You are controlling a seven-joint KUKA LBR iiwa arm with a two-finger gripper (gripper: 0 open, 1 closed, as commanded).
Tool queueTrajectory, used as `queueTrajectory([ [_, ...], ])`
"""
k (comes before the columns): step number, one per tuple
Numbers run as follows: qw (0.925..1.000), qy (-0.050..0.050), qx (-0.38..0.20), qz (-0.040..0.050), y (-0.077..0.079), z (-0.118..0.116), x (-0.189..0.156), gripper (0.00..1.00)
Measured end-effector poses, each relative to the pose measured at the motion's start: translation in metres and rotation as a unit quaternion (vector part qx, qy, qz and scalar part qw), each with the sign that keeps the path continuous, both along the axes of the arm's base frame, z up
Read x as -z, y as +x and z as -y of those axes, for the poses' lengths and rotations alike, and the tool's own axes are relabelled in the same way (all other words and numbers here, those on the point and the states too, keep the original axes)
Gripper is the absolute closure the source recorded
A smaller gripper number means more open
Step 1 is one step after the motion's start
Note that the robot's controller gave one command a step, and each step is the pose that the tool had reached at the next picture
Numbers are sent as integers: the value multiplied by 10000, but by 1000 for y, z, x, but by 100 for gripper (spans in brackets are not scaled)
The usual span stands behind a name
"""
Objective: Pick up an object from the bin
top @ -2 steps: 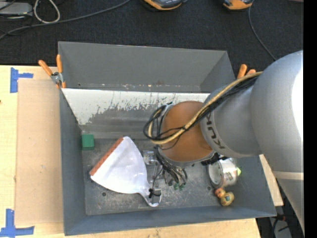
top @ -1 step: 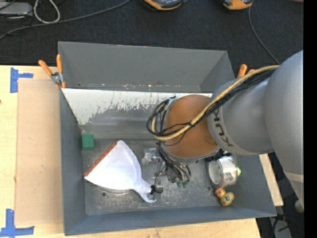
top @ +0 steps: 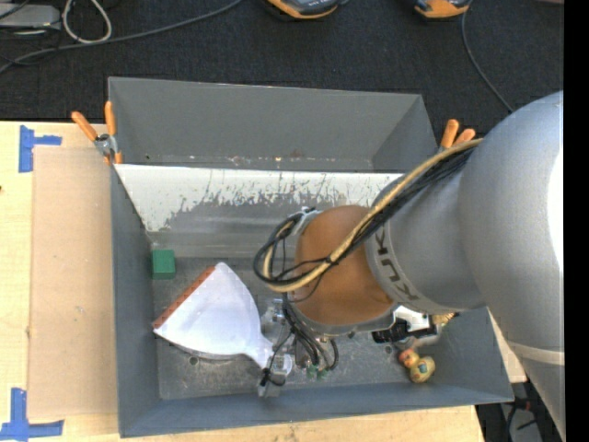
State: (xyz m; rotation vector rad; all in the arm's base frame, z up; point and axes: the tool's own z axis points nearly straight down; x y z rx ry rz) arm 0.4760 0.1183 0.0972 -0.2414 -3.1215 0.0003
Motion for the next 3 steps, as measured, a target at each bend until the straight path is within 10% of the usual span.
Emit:
queueTrajectory([
  [1,9946,4,-1036,61,14,15,29,0],
  [2,9983,-5,-584,-2,-3,11,29,100],
  [3,9983,-5,-578,-2,-3,11,29,100],
])
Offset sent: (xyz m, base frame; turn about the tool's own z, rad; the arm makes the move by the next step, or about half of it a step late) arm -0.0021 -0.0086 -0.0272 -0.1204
